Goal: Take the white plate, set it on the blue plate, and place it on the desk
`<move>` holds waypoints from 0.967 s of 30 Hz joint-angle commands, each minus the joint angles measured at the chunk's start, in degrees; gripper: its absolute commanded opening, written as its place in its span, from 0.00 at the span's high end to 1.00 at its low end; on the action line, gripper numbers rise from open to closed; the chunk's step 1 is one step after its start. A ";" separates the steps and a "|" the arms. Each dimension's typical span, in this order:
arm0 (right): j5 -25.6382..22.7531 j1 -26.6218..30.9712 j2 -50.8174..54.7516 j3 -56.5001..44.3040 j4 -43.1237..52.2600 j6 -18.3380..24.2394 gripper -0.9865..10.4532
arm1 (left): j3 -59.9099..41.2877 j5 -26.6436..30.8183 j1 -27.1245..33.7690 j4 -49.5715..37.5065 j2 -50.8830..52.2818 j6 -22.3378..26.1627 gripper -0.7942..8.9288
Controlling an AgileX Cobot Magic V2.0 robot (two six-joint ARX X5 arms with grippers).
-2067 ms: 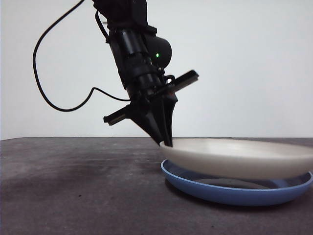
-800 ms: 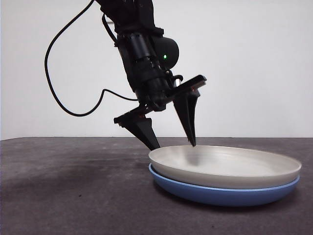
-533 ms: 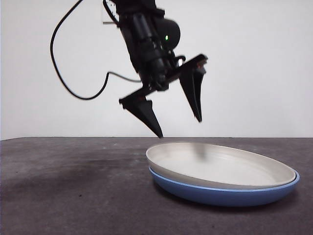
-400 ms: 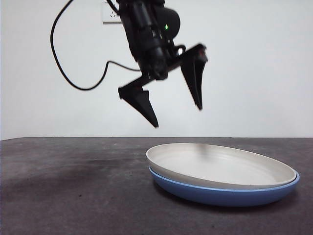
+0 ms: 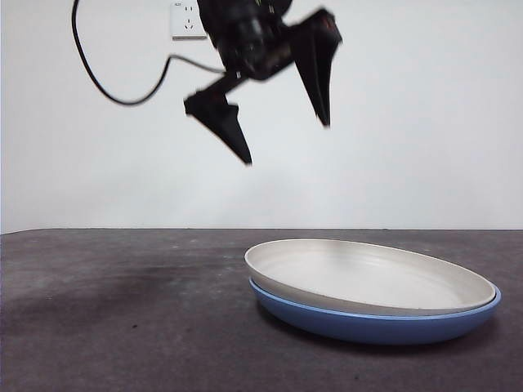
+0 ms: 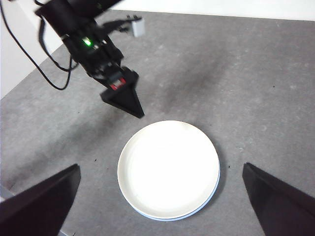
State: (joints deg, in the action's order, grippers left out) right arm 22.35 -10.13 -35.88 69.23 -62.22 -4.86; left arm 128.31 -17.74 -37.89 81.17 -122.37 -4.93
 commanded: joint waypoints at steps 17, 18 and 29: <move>0.09 -0.24 -0.26 1.03 0.39 0.37 0.43 | -7.48 5.84 -0.37 1.97 40.02 3.93 0.35; 0.09 -0.24 -0.26 1.03 0.39 0.37 0.43 | -9.70 6.16 -0.37 1.95 42.60 4.20 0.33; -0.17 -0.24 -0.35 1.01 0.35 -0.42 0.43 | -37.18 6.36 -0.37 -4.28 69.57 6.12 0.30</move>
State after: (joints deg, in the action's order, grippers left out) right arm 22.28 -10.13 -35.88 69.23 -62.30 -4.91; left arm 91.77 -11.68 -37.89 78.13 -53.56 -0.36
